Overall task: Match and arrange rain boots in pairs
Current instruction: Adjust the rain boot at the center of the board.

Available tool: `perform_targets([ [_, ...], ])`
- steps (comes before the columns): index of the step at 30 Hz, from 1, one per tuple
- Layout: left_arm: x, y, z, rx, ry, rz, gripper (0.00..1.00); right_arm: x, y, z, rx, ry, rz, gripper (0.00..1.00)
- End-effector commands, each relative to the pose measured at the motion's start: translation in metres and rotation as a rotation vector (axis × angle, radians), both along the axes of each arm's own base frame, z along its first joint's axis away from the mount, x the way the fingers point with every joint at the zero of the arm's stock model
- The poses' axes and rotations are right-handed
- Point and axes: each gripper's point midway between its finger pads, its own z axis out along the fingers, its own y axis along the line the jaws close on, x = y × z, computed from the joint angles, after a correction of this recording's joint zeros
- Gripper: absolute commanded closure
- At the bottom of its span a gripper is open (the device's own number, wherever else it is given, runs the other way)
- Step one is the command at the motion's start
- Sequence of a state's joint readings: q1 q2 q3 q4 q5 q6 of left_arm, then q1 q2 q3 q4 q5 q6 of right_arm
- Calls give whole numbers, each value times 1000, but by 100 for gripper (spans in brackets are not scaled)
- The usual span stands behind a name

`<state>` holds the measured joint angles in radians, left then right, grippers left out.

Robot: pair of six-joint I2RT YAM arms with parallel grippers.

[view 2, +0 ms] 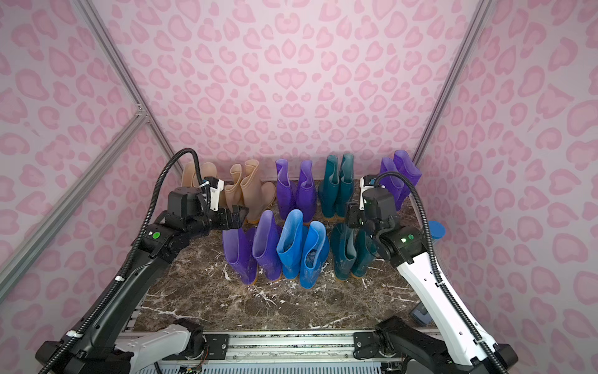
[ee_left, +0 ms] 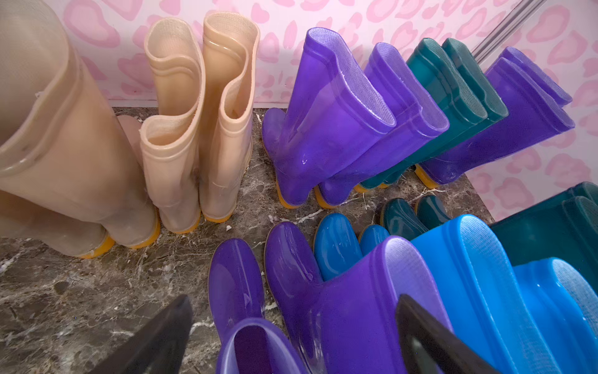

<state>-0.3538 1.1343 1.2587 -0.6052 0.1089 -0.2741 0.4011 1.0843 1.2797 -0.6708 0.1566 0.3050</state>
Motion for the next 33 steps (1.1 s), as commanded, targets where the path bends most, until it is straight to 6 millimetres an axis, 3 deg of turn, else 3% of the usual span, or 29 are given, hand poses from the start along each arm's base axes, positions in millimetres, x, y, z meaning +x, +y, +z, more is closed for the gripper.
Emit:
perform_targets([
  [1, 1, -3, 8, -22, -32, -10, 1, 1, -52, -17, -117, 56, -208, 32],
  [4, 1, -2, 7, -20, -31, -10, 1, 6, -73, -42, -98, 111, -230, 30],
  [9, 0, -3, 7, -24, -32, -14, 1, 16, -67, -59, -37, 131, -149, 29],
  [10, 0, -3, 7, -25, -33, -15, 1, 18, -68, -62, -28, 136, -140, 33],
  [14, -1, -1, 7, -18, -38, -8, 1, 21, -55, -62, 12, 133, -66, 75],
  [18, 0, -1, 7, -19, -38, -10, 1, 18, -43, -52, 50, 106, 2, 100],
  [24, 0, -3, 7, -22, -37, -15, 1, 3, -29, -34, 87, 57, 88, 100],
  [33, 2, -7, 5, -38, -24, -29, 1, -12, -62, -46, -42, 79, -41, 100],
])
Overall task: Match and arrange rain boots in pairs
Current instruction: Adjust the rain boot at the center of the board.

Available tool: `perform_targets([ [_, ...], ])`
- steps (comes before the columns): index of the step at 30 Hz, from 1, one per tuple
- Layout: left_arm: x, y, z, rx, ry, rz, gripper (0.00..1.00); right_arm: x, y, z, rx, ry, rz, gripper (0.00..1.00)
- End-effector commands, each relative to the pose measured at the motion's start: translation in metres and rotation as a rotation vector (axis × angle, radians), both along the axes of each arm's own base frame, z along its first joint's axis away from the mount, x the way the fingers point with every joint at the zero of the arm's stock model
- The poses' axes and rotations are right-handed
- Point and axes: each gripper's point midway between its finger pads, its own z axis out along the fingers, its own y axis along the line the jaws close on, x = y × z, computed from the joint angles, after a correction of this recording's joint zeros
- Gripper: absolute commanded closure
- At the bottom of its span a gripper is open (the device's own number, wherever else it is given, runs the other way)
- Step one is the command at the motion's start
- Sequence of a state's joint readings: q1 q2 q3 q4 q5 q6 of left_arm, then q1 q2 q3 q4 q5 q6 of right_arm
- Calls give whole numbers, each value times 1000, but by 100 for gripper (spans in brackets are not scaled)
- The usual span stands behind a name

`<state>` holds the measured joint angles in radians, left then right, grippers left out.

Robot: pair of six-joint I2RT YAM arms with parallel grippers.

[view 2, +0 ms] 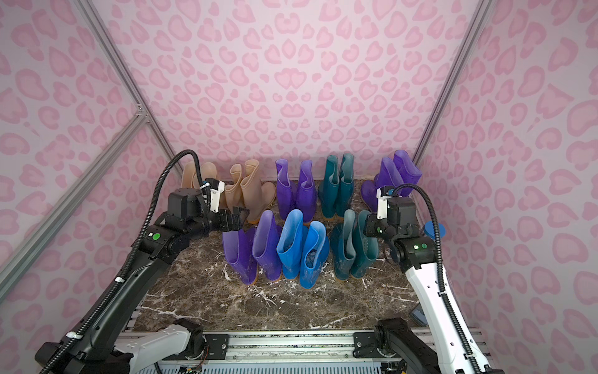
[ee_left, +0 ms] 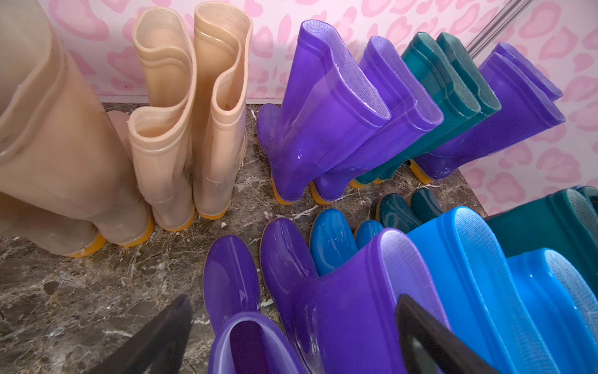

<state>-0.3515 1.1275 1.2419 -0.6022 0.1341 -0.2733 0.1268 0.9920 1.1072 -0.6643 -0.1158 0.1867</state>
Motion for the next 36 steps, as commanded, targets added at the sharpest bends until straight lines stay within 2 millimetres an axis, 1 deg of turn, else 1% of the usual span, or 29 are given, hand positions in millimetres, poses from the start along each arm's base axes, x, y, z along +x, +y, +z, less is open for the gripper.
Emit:
perform_targets([
  [1, 5, -5, 9, -29, -33, -11, 1, -1, -17, 5, -83, -21, -57, 100],
  [4, 5, -5, 8, -34, -28, -12, 1, 0, -17, 13, -98, -56, -40, 100],
  [5, 5, -6, 9, -37, -28, -16, 1, 1, -16, 11, -109, -59, -27, 100],
  [8, 5, -6, 9, -42, -29, -18, 1, 9, -11, -4, -88, -17, -13, 100],
  [10, 4, -7, 10, -44, -31, -21, 1, 11, -9, -5, -64, -28, -17, 100],
  [15, 3, -5, 12, -40, -43, -16, 1, 15, 7, 27, -1, -144, 52, 100],
  [17, 2, -5, 13, -44, -43, -18, 1, 14, 17, 36, 21, -167, 110, 100],
  [19, 2, -5, 13, -42, -46, -18, 1, 13, 20, 39, 29, -176, 128, 100],
  [20, 2, -4, 13, -42, -45, -16, 1, 13, 19, 36, 25, -166, 121, 100],
  [23, 2, -5, 12, -45, -42, -17, 1, 12, 12, 15, 3, -103, 96, 100],
  [26, 3, -5, 12, -48, -39, -19, 1, 9, 5, -2, 1, -63, 59, 100],
  [27, 3, -5, 13, -48, -40, -18, 1, 8, 2, -4, -5, -56, 44, 100],
  [32, 4, -7, 11, -56, -31, -24, 1, 2, -10, 7, -36, -56, 0, 100],
  [34, 5, -8, 9, -55, -27, -25, 1, 2, -9, 15, -35, -73, 9, 100],
  [35, 4, -8, 9, -56, -26, -25, 1, 3, -8, 15, -34, -80, 15, 100],
  [36, 4, -8, 10, -57, -28, -27, 1, 4, -6, 11, -25, -72, 27, 97],
])
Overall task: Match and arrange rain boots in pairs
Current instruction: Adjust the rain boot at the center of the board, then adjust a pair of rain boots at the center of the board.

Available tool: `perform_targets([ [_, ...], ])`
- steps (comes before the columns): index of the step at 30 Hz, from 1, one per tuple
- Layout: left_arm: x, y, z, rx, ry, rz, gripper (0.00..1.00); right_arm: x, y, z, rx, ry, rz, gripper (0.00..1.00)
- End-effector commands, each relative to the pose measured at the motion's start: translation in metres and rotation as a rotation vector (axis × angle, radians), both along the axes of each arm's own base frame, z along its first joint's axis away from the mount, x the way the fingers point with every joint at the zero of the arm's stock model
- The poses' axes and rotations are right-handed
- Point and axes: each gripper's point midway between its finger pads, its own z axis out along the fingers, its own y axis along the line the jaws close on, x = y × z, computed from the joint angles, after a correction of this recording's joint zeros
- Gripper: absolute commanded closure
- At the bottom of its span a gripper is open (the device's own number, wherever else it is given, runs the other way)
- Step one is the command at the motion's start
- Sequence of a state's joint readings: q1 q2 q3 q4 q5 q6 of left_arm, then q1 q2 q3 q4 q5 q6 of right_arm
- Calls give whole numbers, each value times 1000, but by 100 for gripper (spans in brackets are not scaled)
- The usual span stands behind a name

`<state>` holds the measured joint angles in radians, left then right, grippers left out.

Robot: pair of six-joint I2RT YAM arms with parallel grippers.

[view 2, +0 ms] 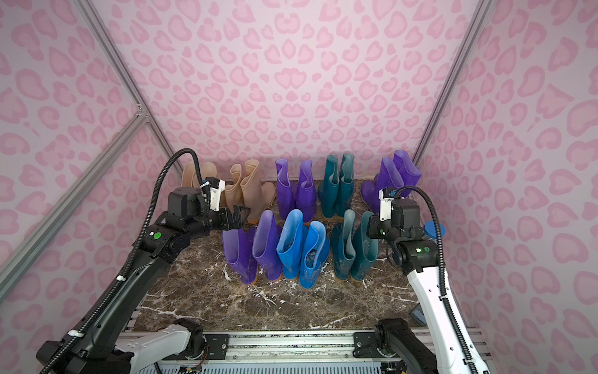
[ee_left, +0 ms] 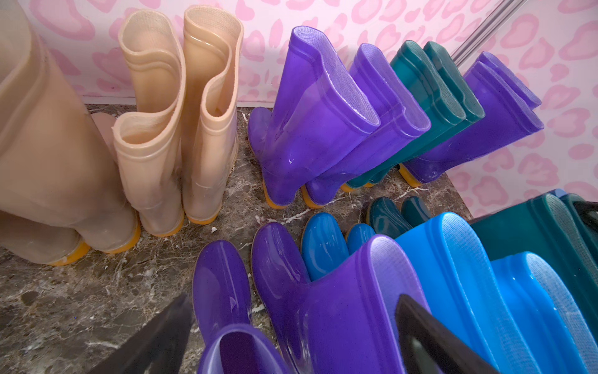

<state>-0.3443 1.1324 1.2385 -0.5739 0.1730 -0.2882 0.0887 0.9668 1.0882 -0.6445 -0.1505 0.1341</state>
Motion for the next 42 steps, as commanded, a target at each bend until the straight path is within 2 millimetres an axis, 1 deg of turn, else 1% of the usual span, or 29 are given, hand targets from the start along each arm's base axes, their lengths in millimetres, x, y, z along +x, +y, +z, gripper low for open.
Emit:
perform_targets([
  [1, 2, -3, 7, -20, -23, -8, 1, 7, 3, 2, 3, -26, 19, 93],
  [2, 2, -2, 7, -17, -25, -5, 1, 9, 6, -6, 14, 0, 31, 78],
  [3, 2, -1, 7, -14, -25, -2, 1, 11, 7, -10, 18, 16, 29, 61],
  [4, 2, 0, 6, -10, -25, 1, 1, 13, 3, -8, 13, 9, 6, 56],
  [5, 2, 0, 5, -9, -25, 2, 1, 15, -2, 0, 0, -17, -21, 51],
  [6, 2, 0, 5, -10, -26, 1, 1, 16, -9, 13, -11, -52, -58, 45],
  [7, 2, -1, 5, -11, -25, 0, 1, 17, -16, 26, -21, -87, -95, 42],
  [8, 3, -1, 5, -12, -22, -2, 1, 18, -24, 43, -33, -133, -136, 36],
  [10, 3, -2, 4, -13, -19, -6, 1, 20, -44, 69, -63, -220, -244, 25],
  [11, 3, -2, 4, -14, -17, -5, 1, 23, -55, 77, -86, -256, -300, 20],
  [12, 3, -2, 3, -11, -17, -2, 1, 27, -63, 81, -113, -273, -326, 15],
  [13, 3, -2, 3, -12, -16, -2, 1, 33, -71, 83, -141, -273, -352, 13],
  [14, 4, -1, 2, -12, -16, 0, 1, 44, -80, 80, -168, -257, -367, 12],
  [15, 4, -2, 2, -14, -12, -3, 1, 58, -88, 74, -174, -224, -377, 11],
  [17, 5, -3, 0, -16, -8, -5, 1, 84, -102, 65, -154, -173, -378, 11],
  [20, 6, -6, -5, -21, 11, -12, 1, 119, -126, 74, -175, -174, -448, 11],
  [21, 7, -7, -7, -24, 18, -13, 1, 130, -130, 78, -186, -176, -453, 11],
  [22, 7, -7, -7, -29, 19, -16, 1, 137, -134, 83, -205, -170, -462, 11],
  [24, 8, -9, -11, -30, 34, -21, 1, 153, -139, 87, -283, -146, -437, 10],
  [25, 7, -9, -11, -31, 36, -22, 1, 159, -139, 87, -309, -135, -413, 11],
  [27, 7, -11, -11, -34, 33, -31, 1, 178, -133, 75, -304, -97, -332, 13],
  [31, 10, -9, -15, -26, 44, -23, 1, 204, -139, 59, -299, -63, -337, 20],
  [34, 10, -10, -17, -21, 48, -30, 1, 221, -132, 43, -291, -40, -269, 19],
  [37, 12, -8, -19, -8, 52, -20, 1, 235, -136, 18, -311, 27, -251, 18],
  [39, 13, -7, -20, -4, 51, -16, 1, 240, -148, 3, -345, 70, -292, 18],
  [40, 14, -7, -22, 0, 54, -15, 1, 242, -152, 0, -356, 81, -316, 18],
  [41, 15, -7, -23, 1, 59, -15, 1, 245, -151, -2, -361, 86, -314, 19],
  [42, 15, -8, -24, 3, 63, -18, 1, 245, -158, -2, -385, 84, -347, 23],
])
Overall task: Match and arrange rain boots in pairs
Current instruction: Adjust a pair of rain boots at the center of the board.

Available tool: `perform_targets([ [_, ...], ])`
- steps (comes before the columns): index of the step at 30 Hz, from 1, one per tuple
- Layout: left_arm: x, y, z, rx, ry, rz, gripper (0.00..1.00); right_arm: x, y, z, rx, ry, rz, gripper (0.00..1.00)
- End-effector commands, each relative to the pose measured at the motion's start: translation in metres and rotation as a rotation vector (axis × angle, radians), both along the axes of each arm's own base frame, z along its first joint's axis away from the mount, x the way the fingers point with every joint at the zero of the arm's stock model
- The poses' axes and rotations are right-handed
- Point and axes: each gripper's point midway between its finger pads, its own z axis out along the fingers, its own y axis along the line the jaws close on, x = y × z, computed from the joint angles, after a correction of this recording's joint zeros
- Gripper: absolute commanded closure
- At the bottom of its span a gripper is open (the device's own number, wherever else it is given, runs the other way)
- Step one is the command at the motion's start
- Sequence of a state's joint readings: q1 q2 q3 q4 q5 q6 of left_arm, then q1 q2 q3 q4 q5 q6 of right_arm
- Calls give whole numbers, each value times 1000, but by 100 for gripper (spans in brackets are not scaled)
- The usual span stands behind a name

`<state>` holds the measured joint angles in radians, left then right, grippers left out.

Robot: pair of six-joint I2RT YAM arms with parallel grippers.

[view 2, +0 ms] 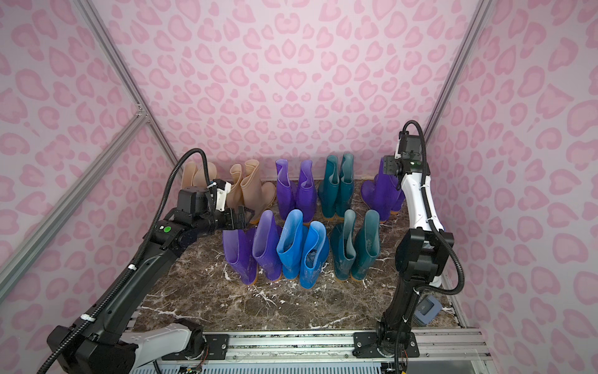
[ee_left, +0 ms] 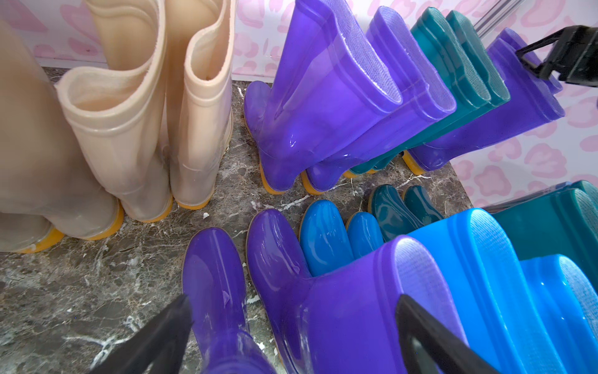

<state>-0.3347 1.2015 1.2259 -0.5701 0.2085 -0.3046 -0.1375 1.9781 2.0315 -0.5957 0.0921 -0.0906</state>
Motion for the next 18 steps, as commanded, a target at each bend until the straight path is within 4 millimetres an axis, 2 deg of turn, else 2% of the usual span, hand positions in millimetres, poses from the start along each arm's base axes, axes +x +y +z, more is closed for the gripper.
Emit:
perform_targets([
  [1, 6, -1, 2, 11, -21, -5, 1, -4, -19, -5, -81, 37, -100, 26],
  [4, 8, -1, -1, 12, -11, -6, 1, -1, -22, -14, -92, 33, -89, 33],
  [6, 9, -1, -1, 4, -8, -9, 1, 3, -19, -27, -65, 66, -61, 47],
  [8, 10, 0, -1, -2, -5, -7, 1, 6, -6, -40, -16, 90, 6, 56],
  [11, 10, 1, 1, -8, -7, -3, 1, 11, 7, -46, 36, 86, 56, 80],
  [14, 9, 3, 3, -14, -13, -2, 1, 17, 20, -31, 80, 44, 109, 98],
  [18, 8, 4, 6, -18, -23, -1, 1, 27, 47, 1, 159, -46, 152, 100],
])
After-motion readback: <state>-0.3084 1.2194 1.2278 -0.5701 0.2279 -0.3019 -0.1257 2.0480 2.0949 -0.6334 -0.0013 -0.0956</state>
